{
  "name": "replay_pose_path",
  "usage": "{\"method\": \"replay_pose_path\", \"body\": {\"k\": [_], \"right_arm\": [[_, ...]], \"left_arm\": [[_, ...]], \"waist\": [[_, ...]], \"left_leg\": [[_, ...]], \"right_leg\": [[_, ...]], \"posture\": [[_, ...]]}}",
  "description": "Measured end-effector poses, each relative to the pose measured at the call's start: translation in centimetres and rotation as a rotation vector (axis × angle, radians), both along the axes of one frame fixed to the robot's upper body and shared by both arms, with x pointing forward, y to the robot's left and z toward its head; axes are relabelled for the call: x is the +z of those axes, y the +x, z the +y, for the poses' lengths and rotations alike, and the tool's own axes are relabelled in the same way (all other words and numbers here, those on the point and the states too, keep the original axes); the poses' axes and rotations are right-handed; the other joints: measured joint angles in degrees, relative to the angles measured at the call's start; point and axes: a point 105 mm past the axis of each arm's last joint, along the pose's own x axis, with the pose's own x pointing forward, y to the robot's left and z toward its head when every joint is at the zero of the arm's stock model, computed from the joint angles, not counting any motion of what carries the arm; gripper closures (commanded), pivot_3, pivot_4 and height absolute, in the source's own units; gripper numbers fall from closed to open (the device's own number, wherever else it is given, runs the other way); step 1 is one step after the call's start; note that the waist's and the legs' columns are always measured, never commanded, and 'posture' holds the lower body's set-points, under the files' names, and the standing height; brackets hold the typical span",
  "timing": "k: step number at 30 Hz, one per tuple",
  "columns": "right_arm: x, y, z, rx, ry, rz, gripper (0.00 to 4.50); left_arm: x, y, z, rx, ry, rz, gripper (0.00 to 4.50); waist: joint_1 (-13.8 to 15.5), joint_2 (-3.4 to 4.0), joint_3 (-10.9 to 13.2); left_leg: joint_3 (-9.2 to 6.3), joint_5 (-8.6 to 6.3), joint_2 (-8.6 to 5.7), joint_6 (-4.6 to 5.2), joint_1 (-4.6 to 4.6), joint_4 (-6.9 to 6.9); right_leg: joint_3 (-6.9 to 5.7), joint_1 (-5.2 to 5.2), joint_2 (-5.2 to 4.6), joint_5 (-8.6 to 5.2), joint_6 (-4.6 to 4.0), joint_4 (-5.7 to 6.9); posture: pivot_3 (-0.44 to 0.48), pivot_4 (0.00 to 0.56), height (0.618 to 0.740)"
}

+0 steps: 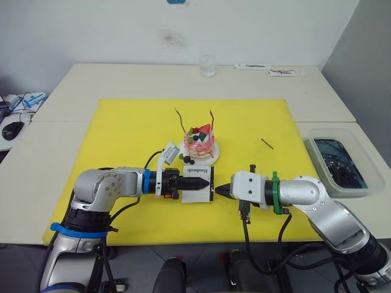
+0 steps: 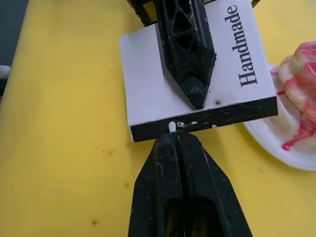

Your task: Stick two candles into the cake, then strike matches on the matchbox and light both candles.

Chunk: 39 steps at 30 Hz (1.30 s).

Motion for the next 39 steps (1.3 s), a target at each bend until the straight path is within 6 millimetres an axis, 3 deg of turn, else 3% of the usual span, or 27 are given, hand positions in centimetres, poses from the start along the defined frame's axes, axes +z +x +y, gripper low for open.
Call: {"method": "replay_pose_path", "body": {"k": [22, 24, 26, 28, 30, 35, 39], "right_arm": [[-0.6, 1.2, 0.4, -0.013, -0.024, -0.054, 4.46], [-1.4, 1.0, 0.4, -0.002, -0.048, -0.036, 4.46], [-2.2, 0.4, 0.4, 0.026, -0.067, 0.006, 4.46], [-2.1, -0.2, 0.5, 0.052, -0.062, 0.022, 4.46], [-1.2, -0.3, 0.3, 0.05, -0.044, 0.017, 4.46], [1.7, -0.1, -0.9, -0.01, 0.039, 0.023, 4.46], [3.1, -0.1, -1.4, -0.038, 0.085, 0.043, 4.46]], "left_arm": [[0.4, 0.3, -0.1, 0.072, -0.054, 0.073, 4.5], [1.9, 0.6, -0.4, 0.069, -0.106, 0.055, 4.5], [5.2, 1.5, -0.5, 0.066, -0.176, -0.028, 4.5], [8.3, 2.4, 0.8, 0.111, -0.208, -0.118, 4.5], [9.4, 2.5, 2.0, 0.136, -0.196, -0.152, 4.5], [6.0, 0.5, 4.1, 0.15, -0.063, -0.056, 4.5], [5.2, -0.2, 4.6, 0.154, -0.02, -0.061, 4.5]], "waist": [[0.0, 0.0, 0.0], [0.02, -0.02, 0.01], [0.28, -0.07, 0.04], [0.2, -0.06, 0.04], [-0.3, -0.05, 0.03], [-0.31, -0.08, 0.05], [0.37, -0.1, 0.06]], "left_leg": [[-0.01, 0.0, 0.0, 0.0, 0.01, 0.0], [-0.05, 0.0, 0.0, 0.0, -0.01, 0.01], [-0.11, 0.01, -0.01, -0.01, -0.03, 0.05], [-0.09, 0.01, -0.02, -0.01, 0.02, 0.04], [-0.01, 0.0, -0.02, -0.01, 0.08, -0.01], [-0.12, 0.0, 0.0, -0.01, 0.01, -0.08], [-0.17, 0.0, -0.01, -0.01, 0.0, 0.01]], "right_leg": [[-0.01, 0.01, 0.0, 0.01, 0.01, 0.01], [-0.05, 0.01, 0.0, 0.01, 0.02, 0.02], [-0.1, 0.02, 0.01, 0.02, 0.03, 0.04], [-0.06, 0.05, 0.0, 0.03, 0.04, 0.04], [0.02, 0.05, 0.0, 0.03, 0.04, 0.04], [-0.09, 0.0, 0.0, -0.04, -0.06, 0.05], [-0.15, 0.05, -0.02, -0.04, -0.07, 0.05]], "posture": [[0.0, 0.15, 0.74], [0.0, 0.15, 0.74], [0.0, 0.15, 0.74], [0.0, 0.15, 0.74], [0.0, 0.15, 0.74], [0.0, 0.15, 0.74], [0.0, 0.15, 0.74]]}}
